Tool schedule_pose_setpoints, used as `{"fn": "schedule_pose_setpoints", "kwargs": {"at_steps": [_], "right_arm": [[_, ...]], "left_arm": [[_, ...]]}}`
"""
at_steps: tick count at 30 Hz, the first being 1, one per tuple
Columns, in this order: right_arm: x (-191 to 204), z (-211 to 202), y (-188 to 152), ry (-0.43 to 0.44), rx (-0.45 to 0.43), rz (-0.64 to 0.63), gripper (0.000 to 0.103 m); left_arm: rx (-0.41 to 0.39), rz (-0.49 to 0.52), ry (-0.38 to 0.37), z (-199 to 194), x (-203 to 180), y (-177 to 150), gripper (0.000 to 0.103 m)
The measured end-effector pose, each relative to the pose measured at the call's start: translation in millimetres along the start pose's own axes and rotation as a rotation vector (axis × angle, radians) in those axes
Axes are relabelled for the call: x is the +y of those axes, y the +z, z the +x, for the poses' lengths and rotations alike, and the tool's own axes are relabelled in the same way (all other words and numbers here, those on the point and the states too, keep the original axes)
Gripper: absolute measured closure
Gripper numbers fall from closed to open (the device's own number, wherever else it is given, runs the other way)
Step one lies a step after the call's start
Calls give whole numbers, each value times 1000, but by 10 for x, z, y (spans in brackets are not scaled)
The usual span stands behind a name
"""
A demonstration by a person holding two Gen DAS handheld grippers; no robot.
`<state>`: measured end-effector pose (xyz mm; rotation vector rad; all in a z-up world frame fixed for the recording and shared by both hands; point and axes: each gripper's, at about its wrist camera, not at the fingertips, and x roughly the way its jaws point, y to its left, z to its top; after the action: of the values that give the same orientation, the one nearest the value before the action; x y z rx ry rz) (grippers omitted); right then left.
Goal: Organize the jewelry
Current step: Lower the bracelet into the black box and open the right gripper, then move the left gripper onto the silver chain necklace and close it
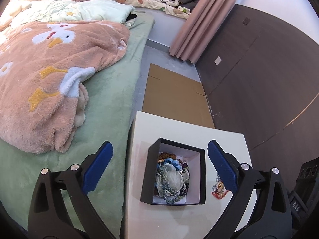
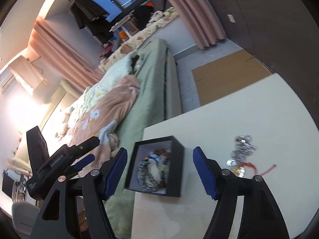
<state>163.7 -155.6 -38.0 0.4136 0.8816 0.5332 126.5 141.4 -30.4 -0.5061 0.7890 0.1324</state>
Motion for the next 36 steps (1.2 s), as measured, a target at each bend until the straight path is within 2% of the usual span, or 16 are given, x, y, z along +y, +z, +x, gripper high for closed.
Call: {"fn": "schedule_pose_setpoints", "kwargs": {"at_steps": [3,5,12,17,27,30,32,36], "right_arm": [[-200,-117,28,-47,-12,29,35],[-351,-197,54,-97,-8,45,31],[-637,-365,89,-155,-2,64,24],[-760,-422,82,-184,3,74,8],[-1083,-433,72,-225,45,170,7],[-1135,-443,92,-237,47,184,8],[-1176,-447,118,-233,59,190,12],[-1291,-481,210,-244,50,197,15]], "left_arm": [[8,27,-1,35,-92,-39,8],[23,50,-2,69,-162,-77,8],[55,132,-27,142,-469,-205,8],[80,193,-50,194,-704,-317,8],[109,305,-91,335,-1171,-494,9],[134,343,-104,418,-1319,-557,22],[157,358,-117,501,-1419,-594,30],[187,384,-134,662,-1603,-654,35]]}}
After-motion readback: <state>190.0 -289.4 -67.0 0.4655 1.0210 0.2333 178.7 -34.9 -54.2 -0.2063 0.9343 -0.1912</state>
